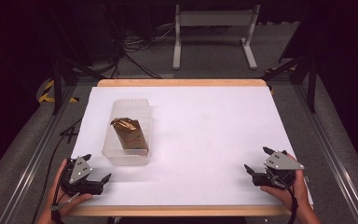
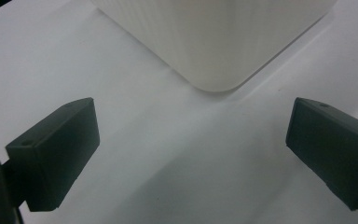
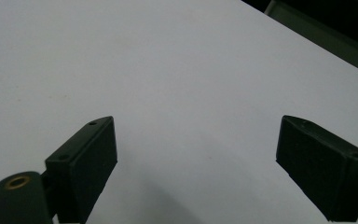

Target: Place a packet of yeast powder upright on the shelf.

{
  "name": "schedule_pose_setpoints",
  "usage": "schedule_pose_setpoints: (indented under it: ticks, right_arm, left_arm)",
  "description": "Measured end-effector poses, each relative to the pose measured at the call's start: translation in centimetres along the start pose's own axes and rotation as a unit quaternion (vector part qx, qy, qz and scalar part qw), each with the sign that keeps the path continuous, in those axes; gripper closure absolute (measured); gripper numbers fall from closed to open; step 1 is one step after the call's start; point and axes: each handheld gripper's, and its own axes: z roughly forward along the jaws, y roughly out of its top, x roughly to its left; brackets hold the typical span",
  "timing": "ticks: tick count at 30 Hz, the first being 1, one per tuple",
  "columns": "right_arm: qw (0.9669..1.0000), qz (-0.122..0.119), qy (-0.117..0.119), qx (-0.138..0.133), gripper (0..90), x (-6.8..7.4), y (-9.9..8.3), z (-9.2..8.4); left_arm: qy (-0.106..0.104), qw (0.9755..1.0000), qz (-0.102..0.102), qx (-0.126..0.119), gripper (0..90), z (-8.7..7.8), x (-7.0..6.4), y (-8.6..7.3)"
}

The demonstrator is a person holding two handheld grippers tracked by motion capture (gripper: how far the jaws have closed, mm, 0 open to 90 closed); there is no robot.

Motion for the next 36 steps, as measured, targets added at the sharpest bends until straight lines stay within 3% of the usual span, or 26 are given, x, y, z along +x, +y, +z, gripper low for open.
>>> schedule_pose_setpoints:
  ticks: [6, 11, 16, 31, 36]
  right_arm:
    - [0.9995, 0.02, -0.007, -0.024, 11.8, -0.7, -0.8, -0.6]
    - [0.9988, 0.039, -0.009, -0.027, 11.0, -1.1, -1.4, -0.8]
    - [0.9981, 0.052, -0.009, -0.029, 10.6, -1.2, -1.8, -1.0]
    - [0.9987, 0.049, -0.016, -0.008, 10.1, -1.3, -2.5, -0.6]
    - [0.9984, 0.053, -0.014, -0.015, 10.2, -1.4, -2.4, -0.8]
  left_arm:
    - [-0.001, 0.9999, -0.009, -0.005, 3.5, -0.1, 0.3, -0.2]
    - [-0.001, 0.9997, -0.019, -0.011, 3.5, -0.4, 0.6, -0.4]
    - [-0.004, 0.9997, -0.009, -0.02, 3.5, -0.3, 0.5, 0.0]
    - [-0.006, 0.9998, -0.007, -0.016, 3.4, 0.2, 0.4, 0.3]
    - [-0.009, 0.9998, -0.007, -0.017, 3.4, 0.3, 0.4, 0.4]
